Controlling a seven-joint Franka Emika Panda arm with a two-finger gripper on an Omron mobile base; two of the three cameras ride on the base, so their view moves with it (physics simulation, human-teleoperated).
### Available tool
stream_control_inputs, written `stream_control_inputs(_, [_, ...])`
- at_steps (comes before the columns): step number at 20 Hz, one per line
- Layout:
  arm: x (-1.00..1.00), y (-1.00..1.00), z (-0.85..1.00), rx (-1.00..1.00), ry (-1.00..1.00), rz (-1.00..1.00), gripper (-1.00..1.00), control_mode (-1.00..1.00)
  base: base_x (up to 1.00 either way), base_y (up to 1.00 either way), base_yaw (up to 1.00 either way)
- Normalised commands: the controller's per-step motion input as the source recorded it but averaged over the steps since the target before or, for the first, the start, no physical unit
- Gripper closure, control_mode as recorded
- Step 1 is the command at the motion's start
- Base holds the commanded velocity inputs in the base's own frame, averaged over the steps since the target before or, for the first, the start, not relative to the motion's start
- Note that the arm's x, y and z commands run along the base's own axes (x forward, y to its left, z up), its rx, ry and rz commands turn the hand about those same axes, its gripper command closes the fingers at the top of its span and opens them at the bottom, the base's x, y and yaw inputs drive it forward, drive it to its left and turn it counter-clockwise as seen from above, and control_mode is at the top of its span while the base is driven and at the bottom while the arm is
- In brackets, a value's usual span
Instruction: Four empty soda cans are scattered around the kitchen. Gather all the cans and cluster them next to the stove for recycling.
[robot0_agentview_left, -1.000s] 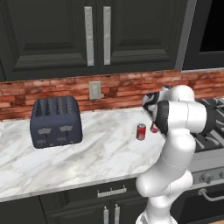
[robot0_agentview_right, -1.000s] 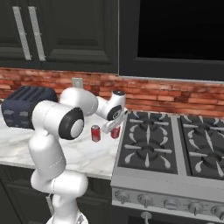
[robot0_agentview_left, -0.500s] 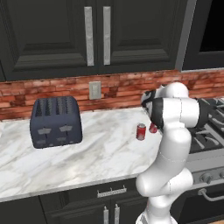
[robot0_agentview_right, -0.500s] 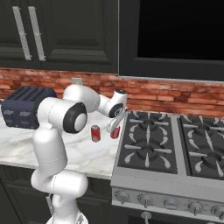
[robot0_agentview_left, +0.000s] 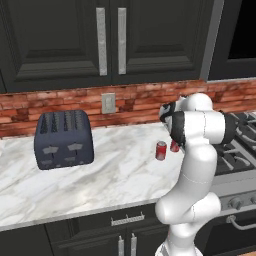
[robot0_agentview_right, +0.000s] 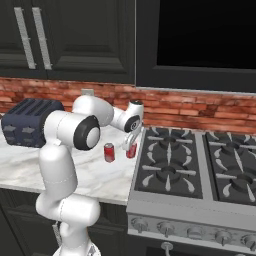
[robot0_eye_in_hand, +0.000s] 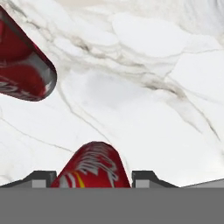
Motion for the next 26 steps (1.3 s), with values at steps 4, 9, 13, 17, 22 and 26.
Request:
stream_control_inputs(4, [0.00,0.04,-0.06,0.00,0.00,0.06,1.00,-1.00,0.00,0.00,0.00])
stream_control_inputs(9, [0.00,0.05,-0.07,0.00,0.00,0.02,1.00,-1.00,0.00,0.00,0.00])
stream_control_inputs(13, [0.00,0.07,-0.03,0.00,0.00,0.00,-1.00,-1.00,0.00,0.00,0.00])
stream_control_inputs(17, [0.00,0.00,0.00,0.00,0.00,0.00,-1.00,-1.00,0.00,0.00,0.00])
stream_control_inputs(22, [0.00,0.00,0.00,0.00,0.00,0.00,-1.00,-1.00,0.00,0.00,0.00])
stream_control_inputs(26, [-0.01,0.00,0.09,0.00,-0.02,0.00,-1.00,-1.00,0.00,0.00,0.00])
